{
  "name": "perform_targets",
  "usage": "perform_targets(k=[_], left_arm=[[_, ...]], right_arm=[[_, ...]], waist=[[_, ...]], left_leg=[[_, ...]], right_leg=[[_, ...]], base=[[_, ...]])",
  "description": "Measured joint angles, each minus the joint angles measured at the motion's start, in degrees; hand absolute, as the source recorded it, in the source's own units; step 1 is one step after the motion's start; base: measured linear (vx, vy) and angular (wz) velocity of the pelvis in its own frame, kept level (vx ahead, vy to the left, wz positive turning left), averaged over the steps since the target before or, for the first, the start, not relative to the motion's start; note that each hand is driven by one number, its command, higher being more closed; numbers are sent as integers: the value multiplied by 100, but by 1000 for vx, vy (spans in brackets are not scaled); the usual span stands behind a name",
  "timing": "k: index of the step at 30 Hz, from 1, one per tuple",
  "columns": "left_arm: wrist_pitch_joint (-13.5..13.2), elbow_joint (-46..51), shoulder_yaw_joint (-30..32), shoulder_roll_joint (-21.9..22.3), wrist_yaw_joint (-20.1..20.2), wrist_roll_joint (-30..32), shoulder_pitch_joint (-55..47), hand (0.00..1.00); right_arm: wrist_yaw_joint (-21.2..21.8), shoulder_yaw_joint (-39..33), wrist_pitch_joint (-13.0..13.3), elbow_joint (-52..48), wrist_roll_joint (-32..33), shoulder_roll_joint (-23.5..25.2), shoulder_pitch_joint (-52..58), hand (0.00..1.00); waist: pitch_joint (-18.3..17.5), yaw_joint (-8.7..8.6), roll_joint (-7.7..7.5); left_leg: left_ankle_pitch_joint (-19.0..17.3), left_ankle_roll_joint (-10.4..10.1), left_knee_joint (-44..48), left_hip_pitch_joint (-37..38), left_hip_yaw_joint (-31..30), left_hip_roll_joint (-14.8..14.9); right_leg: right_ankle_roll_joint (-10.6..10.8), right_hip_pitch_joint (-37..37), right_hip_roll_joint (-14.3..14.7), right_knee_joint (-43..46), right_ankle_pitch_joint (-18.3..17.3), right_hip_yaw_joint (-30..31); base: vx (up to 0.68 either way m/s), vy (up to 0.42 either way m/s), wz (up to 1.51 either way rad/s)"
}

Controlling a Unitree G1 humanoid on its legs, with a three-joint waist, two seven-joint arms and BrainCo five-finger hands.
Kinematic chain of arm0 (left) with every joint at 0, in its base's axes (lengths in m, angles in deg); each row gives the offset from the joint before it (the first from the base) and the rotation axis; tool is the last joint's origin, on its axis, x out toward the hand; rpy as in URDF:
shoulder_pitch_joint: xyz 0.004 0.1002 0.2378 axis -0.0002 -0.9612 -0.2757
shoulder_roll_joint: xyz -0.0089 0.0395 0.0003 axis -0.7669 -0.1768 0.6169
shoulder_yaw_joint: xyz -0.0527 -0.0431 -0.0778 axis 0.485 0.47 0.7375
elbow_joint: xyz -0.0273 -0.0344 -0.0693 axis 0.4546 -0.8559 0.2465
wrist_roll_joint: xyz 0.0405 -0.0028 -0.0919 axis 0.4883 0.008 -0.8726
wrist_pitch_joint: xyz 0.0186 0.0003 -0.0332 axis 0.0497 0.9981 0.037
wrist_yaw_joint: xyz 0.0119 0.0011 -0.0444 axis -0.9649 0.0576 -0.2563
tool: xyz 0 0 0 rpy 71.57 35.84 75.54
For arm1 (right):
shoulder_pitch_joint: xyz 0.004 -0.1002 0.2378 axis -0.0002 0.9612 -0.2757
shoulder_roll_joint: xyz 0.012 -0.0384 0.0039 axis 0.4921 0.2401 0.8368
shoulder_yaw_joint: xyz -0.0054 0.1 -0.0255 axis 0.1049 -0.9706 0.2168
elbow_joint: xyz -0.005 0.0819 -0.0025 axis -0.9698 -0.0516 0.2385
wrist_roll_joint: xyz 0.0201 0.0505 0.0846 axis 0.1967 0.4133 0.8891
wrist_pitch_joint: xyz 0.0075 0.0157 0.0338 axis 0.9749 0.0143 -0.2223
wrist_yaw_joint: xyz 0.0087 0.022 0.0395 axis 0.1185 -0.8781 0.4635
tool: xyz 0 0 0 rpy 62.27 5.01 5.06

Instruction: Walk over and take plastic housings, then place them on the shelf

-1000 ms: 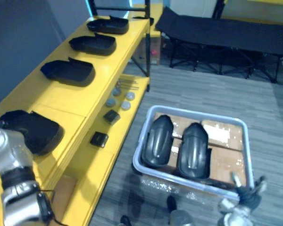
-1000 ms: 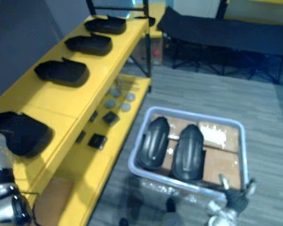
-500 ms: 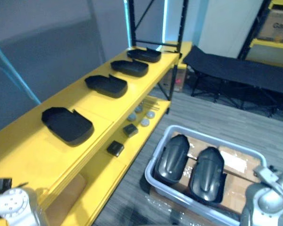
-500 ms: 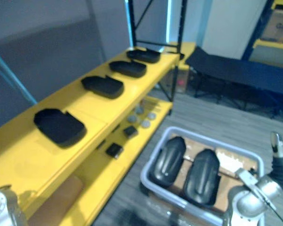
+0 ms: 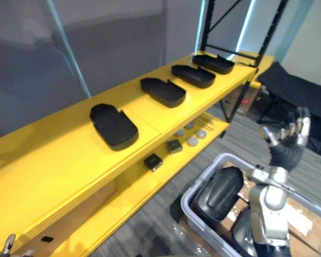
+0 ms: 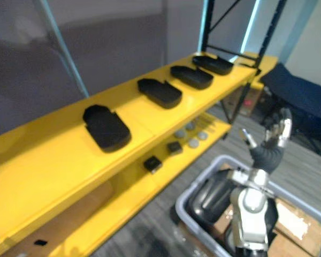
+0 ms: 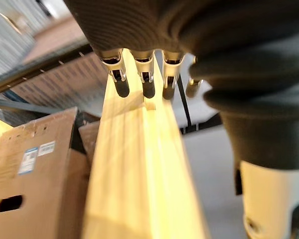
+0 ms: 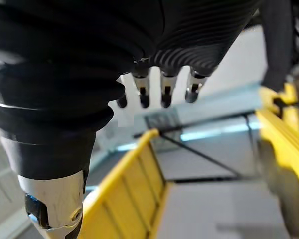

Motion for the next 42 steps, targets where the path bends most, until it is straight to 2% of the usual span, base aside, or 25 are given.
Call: perform_targets(k=[2,5,8,11,12,14,16,18,19,21,23,24,25,26,27,29,30,32,33,36,38,39,40,41,42], left_arm=[[-225,-389,12,-108,445,-213,-20,0],[-447,-688,9,-277,850,-367,-29,0],[-561,-861,-1,-358,1001,-461,11,0],[-600,-884,-55,-380,940,-366,32,0],[-628,-892,-87,-380,861,-341,50,0],[-709,-869,-179,-293,406,-235,193,0],[-888,-589,-198,-82,-295,-200,401,0],[-949,210,-145,231,-921,-195,501,0],[-958,494,-154,321,-1104,-157,510,0],[-952,1664,-160,630,-1635,-12,527,0],[-1000,2625,-239,864,-1758,-26,531,0],[-1101,3482,-588,659,-1666,73,707,0],[-1169,3889,-785,438,-1602,100,908,0],[-1385,4540,-1054,-98,-1450,372,1478,0],[-1534,5020,-1129,-554,-1293,651,2014,0],[-1548,5386,-1108,-1009,-1130,819,2720,0],[-1520,5423,-1080,-1134,-1058,869,2966,0],[-1362,5429,-1084,-1084,-869,823,3159,0],[-1236,5450,-1083,-1078,-700,711,3166,0],[-968,5595,-1061,-1031,-250,133,3119,0],[-456,5668,-1022,-909,4,-64,3026,0],[-330,5667,-1024,-909,64,-104,2950,0],[14,5664,-1037,-907,157,-217,2786,0],[142,5653,-1048,-906,162,-222,2738,0],[394,5555,-1052,-903,211,-229,2637,0]], right_arm=[[145,-5,0,156,120,0,17,0],[498,-7,0,395,229,-4,108,0],[796,-4,21,480,230,-26,130,0],[1007,6,26,480,230,-65,131,0],[1029,27,26,480,232,-78,132,0],[1109,173,26,458,330,-136,129,0],[1102,300,25,456,337,-115,135,0],[1084,327,24,432,330,-22,151,0],[1075,319,24,409,328,29,151,0],[1063,310,24,394,327,171,225,0],[1075,302,22,395,328,282,293,0],[1098,308,21,392,327,320,255,0],[1113,327,16,395,326,321,210,0],[1140,374,-9,396,326,321,92,0],[1174,392,-60,390,326,320,-16,0],[1230,357,-129,287,327,288,9,0],[1246,318,-224,198,329,266,88,0],[1263,153,-366,146,330,244,178,0],[1274,26,-477,145,331,237,218,0],[1380,-159,-624,136,332,233,344,0],[1487,-201,-727,135,331,234,353,0],[1513,-176,-731,135,330,237,353,0],[1585,-165,-732,134,330,266,354,0],[1605,-175,-732,134,330,269,355,0],[1611,-196,-732,131,333,288,387,0]], waist=[[10,-10,74],[14,34,80],[20,29,89],[21,33,90],[21,34,89],[22,29,84],[82,26,-9],[224,32,-263],[260,32,-323],[374,103,-657],[348,208,-859],[337,249,-881],[340,247,-874],[352,186,-839],[367,53,-763],[343,-153,-623],[313,-244,-477],[233,-390,-303],[226,-391,-250],[205,-404,-224],[204,-397,-224],[204,-395,-224],[202,-398,-228],[202,-399,-228],[198,-417,-235]], left_leg=[[0,1,-4,9,25,-19],[-5,5,-6,73,40,13],[-3,-1,-7,70,331,102],[-5,-5,-9,64,328,95],[-5,-5,-9,63,328,94],[31,-6,-11,75,342,87],[37,-2,-11,53,366,90],[37,-2,-9,39,345,95],[39,-4,-8,29,327,95],[66,-7,22,-70,274,92],[76,-14,25,-44,255,81],[75,-14,26,-16,252,78],[75,-14,27,-8,253,72],[76,-13,32,3,292,54],[70,-5,41,-11,325,-10],[0,78,51,49,491,-77],[-38,136,64,99,632,-110],[-53,156,60,114,745,-123],[-66,139,38,172,830,-95],[-91,102,38,179,850,-5],[-105,81,38,236,879,35],[-110,73,38,255,900,43],[-116,68,38,270,934,51],[-116,68,38,268,938,52],[-119,73,38,274,945,45]], right_leg=[[19,0,-25,-1,12,21],[15,54,4,-1,1,39],[13,49,28,-1,-5,42],[23,43,23,-2,-16,42],[29,40,21,-2,-34,42],[76,-3,-16,-11,-61,54],[71,-39,-15,-11,-43,60],[67,-36,-9,-11,-44,30],[64,-34,-8,-9,-43,13],[44,-65,-2,3,-11,-46],[43,-25,-12,36,-11,-50],[43,-22,-24,114,-12,-42],[43,-29,-44,149,-14,-32],[42,-51,-75,181,-14,-2],[46,-51,-131,184,-12,24],[63,-79,-201,183,5,165],[88,-108,-240,170,21,312],[113,-160,-253,152,50,407],[123,-159,-218,124,57,474],[104,-162,-123,103,50,481],[81,-157,-59,101,46,494],[78,-153,-49,101,45,511],[76,-157,-48,101,45,572],[74,-161,-54,101,46,587],[71,-160,-72,100,49,599]], base=[[-1,30,-4],[-1,4,-1],[-34,-11,0],[0,0,0],[0,0,0],[19,0,-2],[27,-4,-5],[9,-5,3],[24,-9,15],[50,-6,18],[70,16,14],[50,36,12],[-4,31,-2],[-51,37,-13],[-57,45,-17],[-36,89,-40],[-11,86,-57],[37,28,-42],[51,-23,-30],[38,-62,-10],[23,-52,-7],[22,-22,-14],[19,-3,-11],[16,17,-8],[0,0,0]])
